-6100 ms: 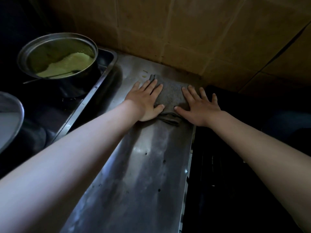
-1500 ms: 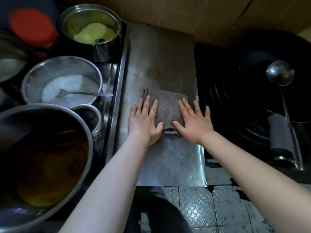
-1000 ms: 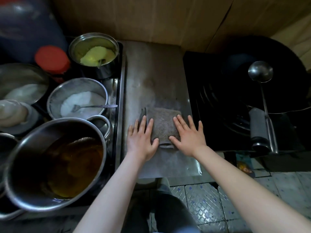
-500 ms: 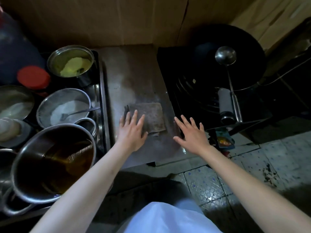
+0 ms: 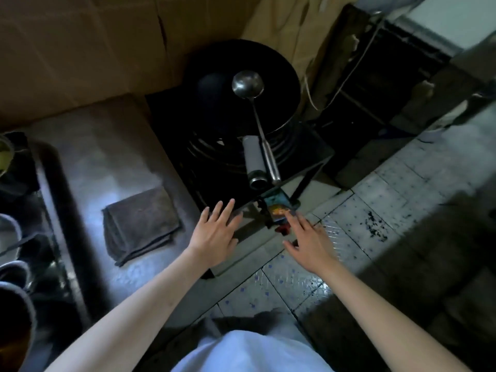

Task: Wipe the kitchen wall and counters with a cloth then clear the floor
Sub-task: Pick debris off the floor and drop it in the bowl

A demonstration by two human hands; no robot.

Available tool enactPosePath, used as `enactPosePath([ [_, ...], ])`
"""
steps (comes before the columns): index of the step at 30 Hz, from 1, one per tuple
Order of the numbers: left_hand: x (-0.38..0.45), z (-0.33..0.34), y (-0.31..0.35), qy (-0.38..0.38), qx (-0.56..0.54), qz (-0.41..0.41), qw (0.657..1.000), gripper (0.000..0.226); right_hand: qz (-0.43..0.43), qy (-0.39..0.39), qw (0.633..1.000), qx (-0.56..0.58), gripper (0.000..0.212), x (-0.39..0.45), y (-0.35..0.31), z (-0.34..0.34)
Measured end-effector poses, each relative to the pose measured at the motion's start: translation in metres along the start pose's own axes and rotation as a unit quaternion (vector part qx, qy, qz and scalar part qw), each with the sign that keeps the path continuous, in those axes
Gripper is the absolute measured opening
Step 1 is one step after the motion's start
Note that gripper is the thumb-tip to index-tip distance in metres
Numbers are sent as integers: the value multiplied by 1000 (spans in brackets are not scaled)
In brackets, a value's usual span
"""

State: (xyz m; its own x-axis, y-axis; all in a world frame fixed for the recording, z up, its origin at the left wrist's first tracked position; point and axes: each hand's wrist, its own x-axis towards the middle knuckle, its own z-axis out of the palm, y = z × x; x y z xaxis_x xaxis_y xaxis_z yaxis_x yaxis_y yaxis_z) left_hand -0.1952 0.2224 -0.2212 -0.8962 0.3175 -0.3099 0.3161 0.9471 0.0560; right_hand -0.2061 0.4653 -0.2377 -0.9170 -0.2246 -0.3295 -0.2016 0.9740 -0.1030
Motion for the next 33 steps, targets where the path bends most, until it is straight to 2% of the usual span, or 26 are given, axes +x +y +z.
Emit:
enactPosePath([
  [7,75,-32,104,-4,23,118,993,60,92,61,994,24,64,-23,100,-21],
  [11,123,-44,160,-12,55,157,986,62,148,50,987,19,69,-29,160,-26],
  [23,254,-54,307,-48,101,228,967,71,295,7,949,113,78,-51,311,-13],
  [33,391,-51,397,-99,120,265,951,74,390,-31,903,180,77,-14,429,-16],
])
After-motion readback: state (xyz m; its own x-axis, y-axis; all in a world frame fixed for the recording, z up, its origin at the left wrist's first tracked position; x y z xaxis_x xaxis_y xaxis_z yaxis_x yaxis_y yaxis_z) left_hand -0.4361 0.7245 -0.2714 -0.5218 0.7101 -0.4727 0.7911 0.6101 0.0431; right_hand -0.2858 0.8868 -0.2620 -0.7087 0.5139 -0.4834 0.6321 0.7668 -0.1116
